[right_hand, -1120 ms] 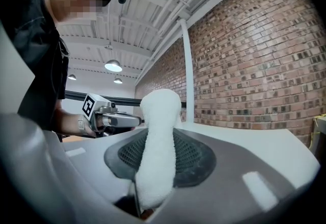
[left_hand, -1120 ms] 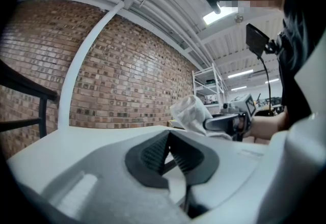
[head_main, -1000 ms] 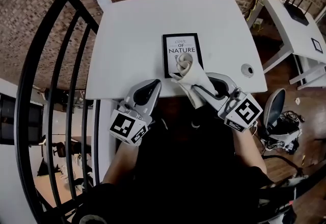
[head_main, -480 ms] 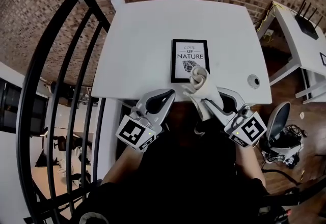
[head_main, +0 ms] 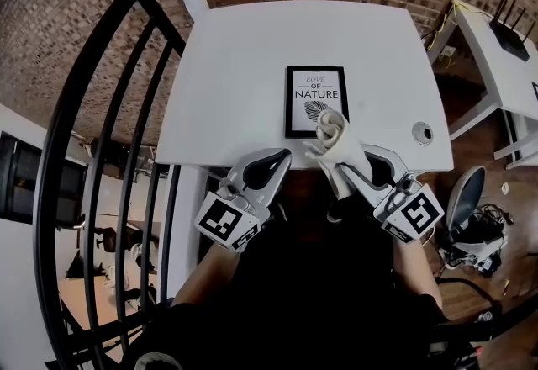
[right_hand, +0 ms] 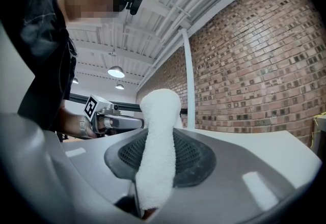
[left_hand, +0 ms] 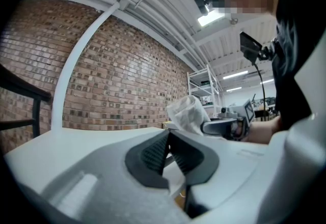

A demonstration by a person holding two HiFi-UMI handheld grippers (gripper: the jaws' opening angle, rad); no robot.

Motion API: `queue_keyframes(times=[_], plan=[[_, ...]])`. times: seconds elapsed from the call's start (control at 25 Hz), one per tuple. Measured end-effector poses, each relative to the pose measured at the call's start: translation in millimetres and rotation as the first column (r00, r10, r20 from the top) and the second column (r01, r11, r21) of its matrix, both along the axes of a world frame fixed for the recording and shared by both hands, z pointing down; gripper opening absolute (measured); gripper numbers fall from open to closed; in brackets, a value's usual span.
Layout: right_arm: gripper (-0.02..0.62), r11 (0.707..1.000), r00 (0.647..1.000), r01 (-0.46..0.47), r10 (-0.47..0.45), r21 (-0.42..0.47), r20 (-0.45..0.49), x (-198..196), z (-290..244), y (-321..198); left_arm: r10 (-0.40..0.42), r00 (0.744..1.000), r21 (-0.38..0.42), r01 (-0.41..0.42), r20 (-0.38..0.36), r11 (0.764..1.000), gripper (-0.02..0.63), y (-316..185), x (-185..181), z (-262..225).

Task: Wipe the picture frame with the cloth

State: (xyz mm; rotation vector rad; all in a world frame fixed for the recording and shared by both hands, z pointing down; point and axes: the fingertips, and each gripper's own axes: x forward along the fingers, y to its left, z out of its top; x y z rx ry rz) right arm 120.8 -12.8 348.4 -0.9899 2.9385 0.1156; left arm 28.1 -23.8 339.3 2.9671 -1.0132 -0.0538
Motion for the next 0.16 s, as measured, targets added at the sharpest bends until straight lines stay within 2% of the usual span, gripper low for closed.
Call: queue_keyframes(times=[0.16], plan=[[0.126,1.000,1.000,-0.003,0.003,-0.005,-0.003,-1.3,5.7,3.6,0.001,1.000,-0.009,-0.001,0.003,1.000,0.002,2.6,-1.4,5.4]])
